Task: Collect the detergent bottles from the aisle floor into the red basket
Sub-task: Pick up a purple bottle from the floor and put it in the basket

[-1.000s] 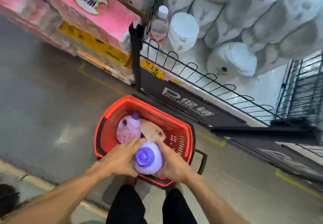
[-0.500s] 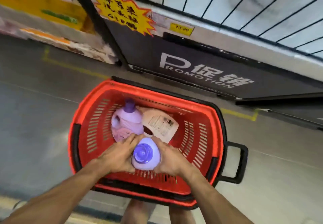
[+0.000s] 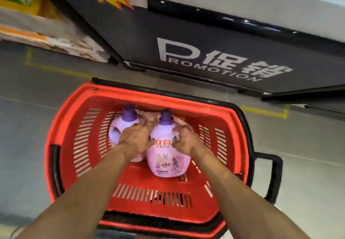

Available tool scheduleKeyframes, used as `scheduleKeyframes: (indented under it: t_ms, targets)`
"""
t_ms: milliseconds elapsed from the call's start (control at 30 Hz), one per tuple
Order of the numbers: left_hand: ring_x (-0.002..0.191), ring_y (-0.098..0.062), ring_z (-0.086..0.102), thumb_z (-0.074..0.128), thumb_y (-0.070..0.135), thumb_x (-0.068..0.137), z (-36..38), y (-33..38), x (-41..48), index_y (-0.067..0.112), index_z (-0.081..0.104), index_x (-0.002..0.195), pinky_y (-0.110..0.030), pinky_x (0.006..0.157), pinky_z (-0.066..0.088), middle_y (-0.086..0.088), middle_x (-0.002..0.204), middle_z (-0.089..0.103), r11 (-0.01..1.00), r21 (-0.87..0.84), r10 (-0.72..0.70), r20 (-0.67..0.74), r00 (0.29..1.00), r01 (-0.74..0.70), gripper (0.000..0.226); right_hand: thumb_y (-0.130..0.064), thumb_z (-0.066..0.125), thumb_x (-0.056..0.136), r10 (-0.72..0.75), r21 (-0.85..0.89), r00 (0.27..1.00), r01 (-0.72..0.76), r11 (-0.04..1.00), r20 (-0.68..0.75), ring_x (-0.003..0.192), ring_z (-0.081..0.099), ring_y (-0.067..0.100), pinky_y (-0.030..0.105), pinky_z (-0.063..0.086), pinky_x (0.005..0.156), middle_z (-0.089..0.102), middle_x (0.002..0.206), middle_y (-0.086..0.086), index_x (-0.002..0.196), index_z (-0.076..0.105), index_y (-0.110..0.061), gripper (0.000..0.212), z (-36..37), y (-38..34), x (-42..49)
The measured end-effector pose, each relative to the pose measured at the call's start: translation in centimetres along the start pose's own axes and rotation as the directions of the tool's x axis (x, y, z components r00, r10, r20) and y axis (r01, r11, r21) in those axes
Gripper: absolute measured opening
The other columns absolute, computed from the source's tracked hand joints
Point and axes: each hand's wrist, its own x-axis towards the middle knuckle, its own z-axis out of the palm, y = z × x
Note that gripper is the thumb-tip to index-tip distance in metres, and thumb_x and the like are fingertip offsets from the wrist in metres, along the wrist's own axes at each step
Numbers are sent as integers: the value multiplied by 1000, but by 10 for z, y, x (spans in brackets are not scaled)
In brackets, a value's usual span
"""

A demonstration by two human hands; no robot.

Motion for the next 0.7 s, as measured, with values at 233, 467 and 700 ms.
scheduleKeyframes:
  t_ms: [233,467,700]
  targets:
    - [126,-27,50,59,49,89,-70,21,-86,21,39,142,-40,99,43,-3,139,50,957,282,-58,-66,996,75,63,-28,70,87,-52,-323,999,50,945,2,135,46,33,40,44,109,49,145,11,139,50,-16,57,-48,-56,-83]
    - [126,-29,46,62,42,90,-181,73,-232,20,39,142,-41,99,40,-6,139,47,975,204,-47,-201,978,89,61,-34,65,89,-106,-544,992,52,838,-70,132,45,31,44,42,106,47,146,6,143,46,-24,58,-140,-115,-240]
    - [125,-26,49,63,52,88,-247,102,-369,23,40,143,-43,95,43,-1,136,49,988,156,48,-325,944,4,66,-44,66,89,-137,-476,957,-1,880,-256,127,48,33,47,51,94,52,130,9,134,50,-22,52,-210,-199,-416]
